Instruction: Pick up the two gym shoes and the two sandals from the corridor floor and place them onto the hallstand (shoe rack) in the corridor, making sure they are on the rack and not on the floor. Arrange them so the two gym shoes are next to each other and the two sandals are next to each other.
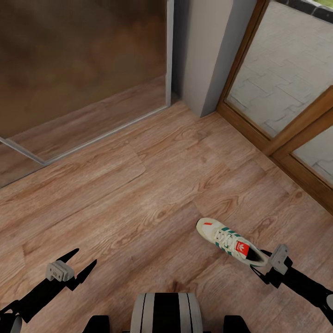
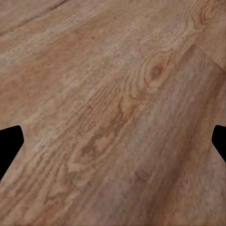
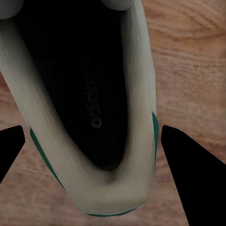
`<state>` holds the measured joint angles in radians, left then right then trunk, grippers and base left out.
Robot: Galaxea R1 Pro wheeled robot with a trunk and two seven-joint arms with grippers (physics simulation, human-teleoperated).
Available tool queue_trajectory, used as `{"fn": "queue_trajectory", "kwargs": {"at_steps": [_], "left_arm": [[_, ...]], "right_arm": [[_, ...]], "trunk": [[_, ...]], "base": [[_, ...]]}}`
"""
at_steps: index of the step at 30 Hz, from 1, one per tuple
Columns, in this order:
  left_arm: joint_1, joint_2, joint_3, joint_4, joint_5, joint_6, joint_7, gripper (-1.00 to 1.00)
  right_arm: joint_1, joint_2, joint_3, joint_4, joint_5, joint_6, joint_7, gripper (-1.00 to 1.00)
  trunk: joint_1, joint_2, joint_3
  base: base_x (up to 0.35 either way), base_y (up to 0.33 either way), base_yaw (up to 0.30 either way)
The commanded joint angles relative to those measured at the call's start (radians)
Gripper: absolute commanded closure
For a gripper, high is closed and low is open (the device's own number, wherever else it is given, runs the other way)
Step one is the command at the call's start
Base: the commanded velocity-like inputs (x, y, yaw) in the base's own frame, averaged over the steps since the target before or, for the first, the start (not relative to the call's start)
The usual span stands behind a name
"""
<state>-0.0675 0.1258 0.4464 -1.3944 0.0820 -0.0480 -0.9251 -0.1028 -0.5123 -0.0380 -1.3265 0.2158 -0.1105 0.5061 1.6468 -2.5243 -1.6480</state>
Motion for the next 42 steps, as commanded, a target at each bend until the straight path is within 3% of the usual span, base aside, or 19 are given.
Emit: {"fn": "queue_trajectory", "kwargs": {"at_steps": [1,15,42], "left_arm": [[0.0,0.0,0.0,0.0,0.0,0.0,0.0,-1.0],[0.0,0.0,0.0,0.0,0.0,0.0,0.0,-1.0],[0.0,0.0,-0.001,0.016,-0.002,-0.001,0.0,-1.0]], "right_arm": [[0.0,0.0,0.0,0.0,0.0,0.0,0.0,1.0],[0.0,0.0,0.0,0.0,0.0,0.0,-0.001,1.0],[0.0,0.0,0.0,0.0,-0.001,-0.001,-0.001,1.0]], "trunk": [[0.0,0.0,0.0],[0.0,0.0,0.005],[0.0,0.0,0.043]], "base": [[0.034,0.0,0.0],[0.012,0.0,0.0],[0.0,0.0,0.0]]}}
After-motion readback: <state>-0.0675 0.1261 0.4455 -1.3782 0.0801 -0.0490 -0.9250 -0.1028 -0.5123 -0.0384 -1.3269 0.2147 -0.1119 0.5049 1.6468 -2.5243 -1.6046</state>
